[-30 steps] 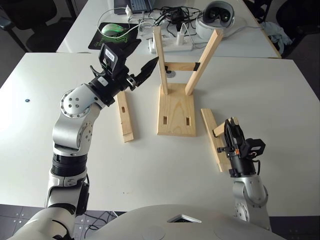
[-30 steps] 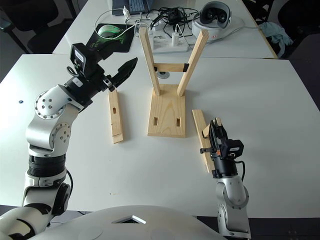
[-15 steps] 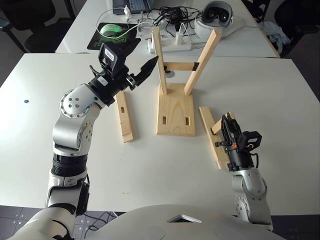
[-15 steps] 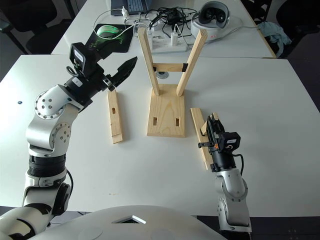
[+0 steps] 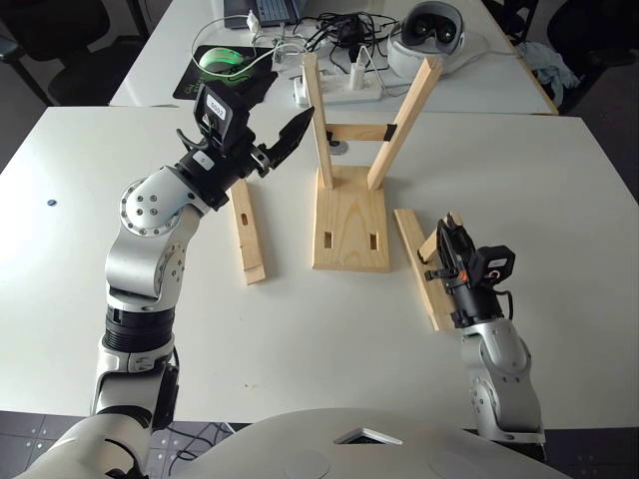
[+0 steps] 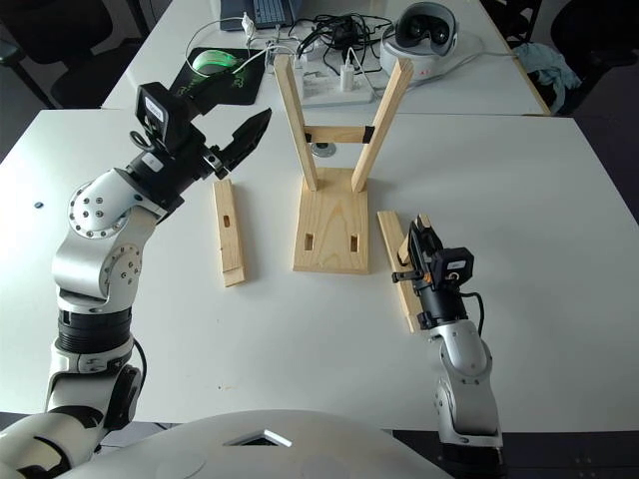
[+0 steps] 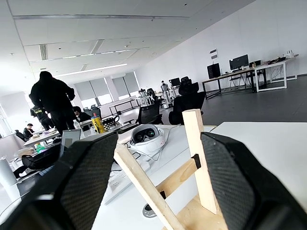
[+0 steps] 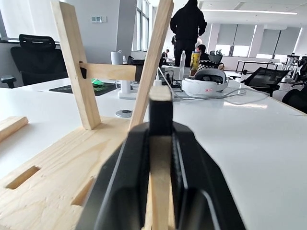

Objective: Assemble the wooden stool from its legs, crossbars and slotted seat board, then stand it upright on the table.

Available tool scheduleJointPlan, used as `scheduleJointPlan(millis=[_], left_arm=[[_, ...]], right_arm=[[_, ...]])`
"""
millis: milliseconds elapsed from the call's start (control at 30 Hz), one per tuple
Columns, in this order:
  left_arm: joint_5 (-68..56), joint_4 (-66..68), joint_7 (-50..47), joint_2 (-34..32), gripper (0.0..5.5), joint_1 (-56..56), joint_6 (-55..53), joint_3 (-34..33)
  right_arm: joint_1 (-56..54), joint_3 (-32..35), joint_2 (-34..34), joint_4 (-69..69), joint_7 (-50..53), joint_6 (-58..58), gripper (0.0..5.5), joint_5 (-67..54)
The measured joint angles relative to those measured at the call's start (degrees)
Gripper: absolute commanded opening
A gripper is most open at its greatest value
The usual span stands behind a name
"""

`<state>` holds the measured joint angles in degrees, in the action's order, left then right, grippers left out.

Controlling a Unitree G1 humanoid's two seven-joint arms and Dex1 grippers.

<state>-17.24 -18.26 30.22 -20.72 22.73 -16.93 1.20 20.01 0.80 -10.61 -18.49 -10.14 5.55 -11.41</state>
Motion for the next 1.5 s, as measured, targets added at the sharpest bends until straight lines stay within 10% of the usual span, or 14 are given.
scheduleJointPlan(millis=[467, 1000, 1500], left_arm=[[0.5, 0.5, -0.4, 0.0, 3.2, 0.0, 0.7, 0.0], [3.1, -5.8, -7.2, 0.6, 3.2, -8.7, 1.5, -2.1], [6.3, -6.6, -11.5, 4.0, 3.2, -10.6, 4.4, -1.6]], right_arm=[[1.5, -1.0, 0.6, 0.8, 0.3, -11.2, 2.9, 1.6], [-15.7, 14.3, -13.8, -19.2, -5.1, -38.8, 2.9, -19.3], [-38.8, 13.5, -14.5, -7.3, -3.6, -46.9, 0.59, -27.8]])
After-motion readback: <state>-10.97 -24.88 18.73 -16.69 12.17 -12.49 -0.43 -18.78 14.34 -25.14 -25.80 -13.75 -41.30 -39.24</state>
